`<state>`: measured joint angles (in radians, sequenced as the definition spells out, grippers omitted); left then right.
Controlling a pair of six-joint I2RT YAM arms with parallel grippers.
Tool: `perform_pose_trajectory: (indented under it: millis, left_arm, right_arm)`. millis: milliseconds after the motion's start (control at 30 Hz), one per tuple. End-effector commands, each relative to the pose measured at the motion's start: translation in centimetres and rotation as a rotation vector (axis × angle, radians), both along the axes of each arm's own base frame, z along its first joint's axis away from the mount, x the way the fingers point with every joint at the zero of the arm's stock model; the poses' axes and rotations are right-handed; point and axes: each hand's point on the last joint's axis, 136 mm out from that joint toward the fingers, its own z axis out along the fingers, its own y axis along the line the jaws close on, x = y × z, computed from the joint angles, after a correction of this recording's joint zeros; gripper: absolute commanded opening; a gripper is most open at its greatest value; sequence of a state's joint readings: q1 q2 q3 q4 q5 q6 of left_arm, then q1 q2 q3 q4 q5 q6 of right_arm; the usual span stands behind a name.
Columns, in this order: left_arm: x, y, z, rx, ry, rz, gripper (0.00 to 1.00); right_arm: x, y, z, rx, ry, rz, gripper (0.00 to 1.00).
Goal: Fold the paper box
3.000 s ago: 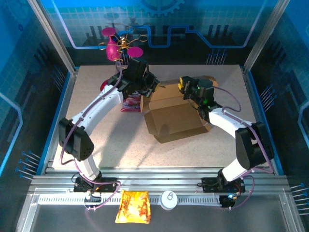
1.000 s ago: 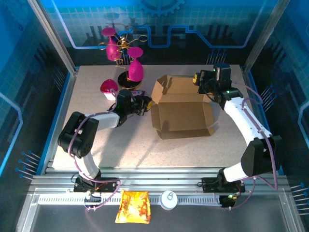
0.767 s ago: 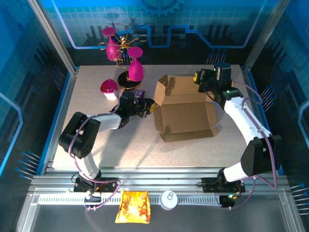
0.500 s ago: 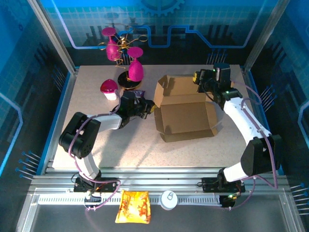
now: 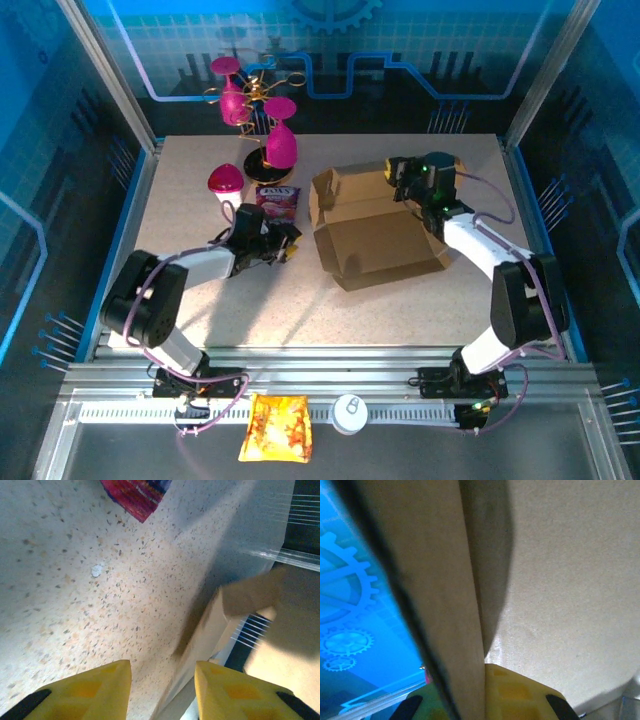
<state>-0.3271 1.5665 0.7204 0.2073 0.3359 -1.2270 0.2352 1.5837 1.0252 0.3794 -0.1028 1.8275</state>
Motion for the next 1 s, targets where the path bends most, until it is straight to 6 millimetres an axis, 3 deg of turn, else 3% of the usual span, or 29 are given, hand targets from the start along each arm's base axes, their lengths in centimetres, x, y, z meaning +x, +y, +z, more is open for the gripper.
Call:
perform_pose_trajectory:
  millis: [0, 167, 300, 533, 700, 833, 967]
  left_arm:
    - [-2.2, 1.7, 0.6, 0.11, 0.019, -0.026, 0.38]
    - [-1.7, 4.0, 3.7, 0.169, -0.096, -0.005, 0.37]
    - [-0.1, 5.3, 5.3, 0.194, -0.166, -0.037, 0.31]
    - [2.4, 2.7, 7.4, 0.305, -0.429, -0.327, 0.3]
    - [1.8, 0.0, 8.1, 0.473, -0.683, -0.574, 0.41]
    - [2.5, 0.0, 8.6, 0.522, -0.736, -0.59, 0.48]
    - [1.5, -0.8, 11.4, 0.516, -0.844, -0.575, 0.64]
  right_arm:
    - [0.7, 1.1, 3.0, 0.007, -0.174, 0.024, 0.0]
    - [0.6, 2.4, 2.3, -0.021, -0.209, 0.103, 0.0]
    - [0.1, 2.9, -0.3, -0.016, -0.173, 0.143, 0.0]
    - [0.2, 3.4, -2.2, -0.041, -0.133, 0.177, 0.0]
    - [0.5, 3.8, -3.1, -0.053, -0.098, 0.197, 0.0]
    - [0.5, 4.0, -3.2, -0.064, -0.079, 0.205, 0.0]
    - [0.6, 4.3, -3.5, -0.069, -0.036, 0.209, 0.0]
